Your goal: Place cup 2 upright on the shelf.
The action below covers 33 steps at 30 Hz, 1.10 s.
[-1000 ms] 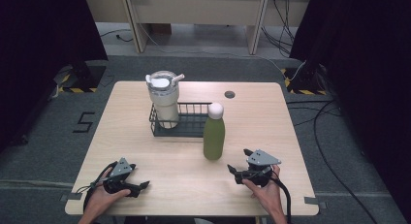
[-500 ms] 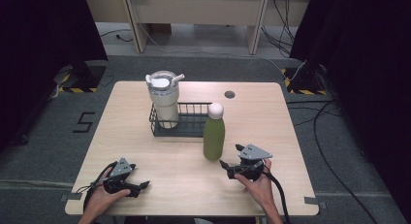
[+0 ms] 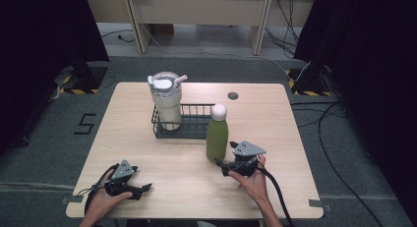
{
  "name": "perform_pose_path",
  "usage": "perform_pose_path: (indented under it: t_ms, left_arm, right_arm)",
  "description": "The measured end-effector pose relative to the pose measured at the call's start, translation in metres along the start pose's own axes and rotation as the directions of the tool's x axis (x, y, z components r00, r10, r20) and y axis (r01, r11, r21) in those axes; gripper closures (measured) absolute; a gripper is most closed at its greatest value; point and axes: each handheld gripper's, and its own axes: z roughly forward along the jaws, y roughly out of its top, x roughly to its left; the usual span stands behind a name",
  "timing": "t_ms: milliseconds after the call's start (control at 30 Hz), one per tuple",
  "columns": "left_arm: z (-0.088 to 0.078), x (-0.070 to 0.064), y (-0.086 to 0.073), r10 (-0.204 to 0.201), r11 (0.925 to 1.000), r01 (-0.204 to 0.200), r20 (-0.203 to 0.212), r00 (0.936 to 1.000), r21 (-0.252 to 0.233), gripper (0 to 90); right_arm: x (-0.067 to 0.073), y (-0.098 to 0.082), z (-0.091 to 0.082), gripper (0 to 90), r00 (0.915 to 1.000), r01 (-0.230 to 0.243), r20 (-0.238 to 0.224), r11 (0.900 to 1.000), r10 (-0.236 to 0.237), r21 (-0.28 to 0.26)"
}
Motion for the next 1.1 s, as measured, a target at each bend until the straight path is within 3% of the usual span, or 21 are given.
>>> perform_pose_path:
  t_ms: [67,433,600,833,1100]
  left_arm:
    - [0.0,0.0,0.0,0.0,1.0,0.0,0.0,1.0,0.0,11.1]
    - [0.0,0.0,0.0,0.0,1.0,0.0,0.001,1.0,0.0,11.1]
    - [0.0,0.0,0.0,0.0,1.0,0.0,0.001,1.0,0.0,11.1]
    - [0.0,0.0,0.0,0.0,1.0,0.0,0.0,1.0,0.0,11.0]
    - [0.0,0.0,0.0,0.0,1.0,0.0,0.0,1.0,0.0,11.0]
  right_arm:
    - [0.001,0.002,0.004,15.7,0.9999,0.011,-0.003,1.0,-0.011,-0.006]
    - [-0.007,0.003,0.017,15.4,0.9995,-0.029,-0.009,0.998,0.029,-0.055]
    - [-0.006,0.008,0.026,14.8,0.9998,-0.007,-0.017,0.998,0.005,-0.066]
    - [-0.012,0.006,0.037,16.9,0.9984,-0.045,-0.038,0.993,0.041,-0.109]
    - [-0.012,0.002,0.045,18.9,0.9982,-0.044,-0.046,0.993,0.039,-0.114]
